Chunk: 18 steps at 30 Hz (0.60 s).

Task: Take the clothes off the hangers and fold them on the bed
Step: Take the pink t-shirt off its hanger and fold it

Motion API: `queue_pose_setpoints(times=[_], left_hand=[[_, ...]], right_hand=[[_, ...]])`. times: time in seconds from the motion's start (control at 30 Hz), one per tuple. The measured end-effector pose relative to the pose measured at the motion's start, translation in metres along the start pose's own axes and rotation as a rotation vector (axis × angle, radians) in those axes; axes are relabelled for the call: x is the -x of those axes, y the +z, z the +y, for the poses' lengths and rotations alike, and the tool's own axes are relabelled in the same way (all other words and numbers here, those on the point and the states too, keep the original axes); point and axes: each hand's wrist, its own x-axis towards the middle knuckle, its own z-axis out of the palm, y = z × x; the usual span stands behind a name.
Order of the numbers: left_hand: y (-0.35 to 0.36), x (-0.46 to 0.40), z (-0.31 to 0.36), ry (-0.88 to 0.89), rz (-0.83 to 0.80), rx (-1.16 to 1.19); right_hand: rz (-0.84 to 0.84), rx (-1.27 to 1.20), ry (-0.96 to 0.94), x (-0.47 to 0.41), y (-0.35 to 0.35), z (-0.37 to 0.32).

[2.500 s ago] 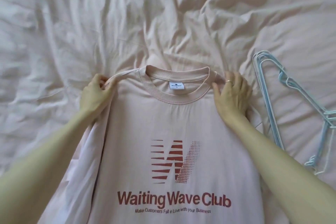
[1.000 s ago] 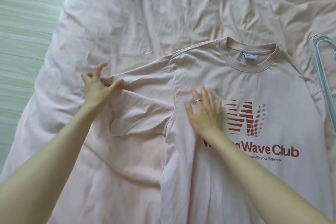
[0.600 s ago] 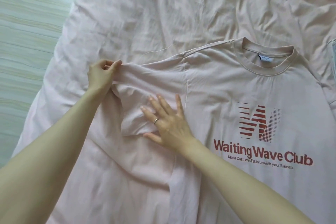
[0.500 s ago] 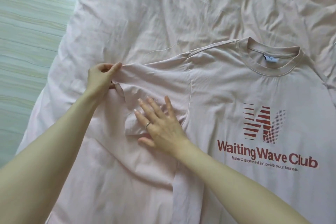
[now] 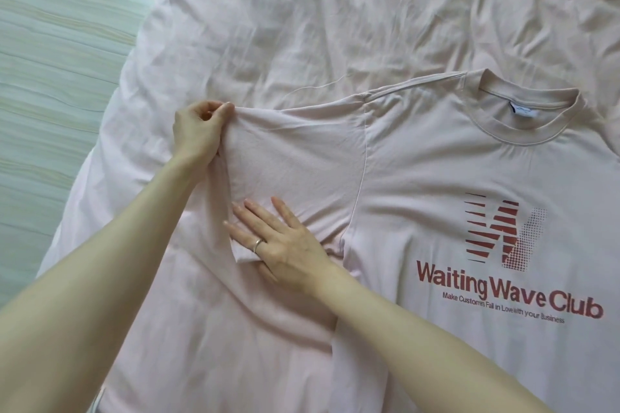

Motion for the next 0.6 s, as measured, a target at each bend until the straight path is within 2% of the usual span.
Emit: queue_pose_setpoints(times=[0.17, 0.3, 0.43, 0.5, 0.6], left_hand=[[0.000, 0.002, -0.009, 0.027, 0.036, -0.011], [0.000, 0.017, -0.009, 0.073, 0.021, -0.065], [0.004, 0.042, -0.002, 0.194, 0.136, -0.265], [0.011, 0.058, 0.000, 0.264, 0.186, -0.436], [0.030, 0.088, 0.004, 0.345, 0.149, -0.623]], right_hand=[[-0.201, -0.009, 0.039, 0.000, 0.010, 0.002], [-0.172, -0.100, 0.064, 0.000, -0.002, 0.001], [-0.074, -0.110, 0.190, 0.012, -0.029, 0.013], [-0.060, -0.089, 0.303, 0.026, -0.043, 0.028], [-0.117, -0.093, 0.486, 0.061, -0.067, 0.054]])
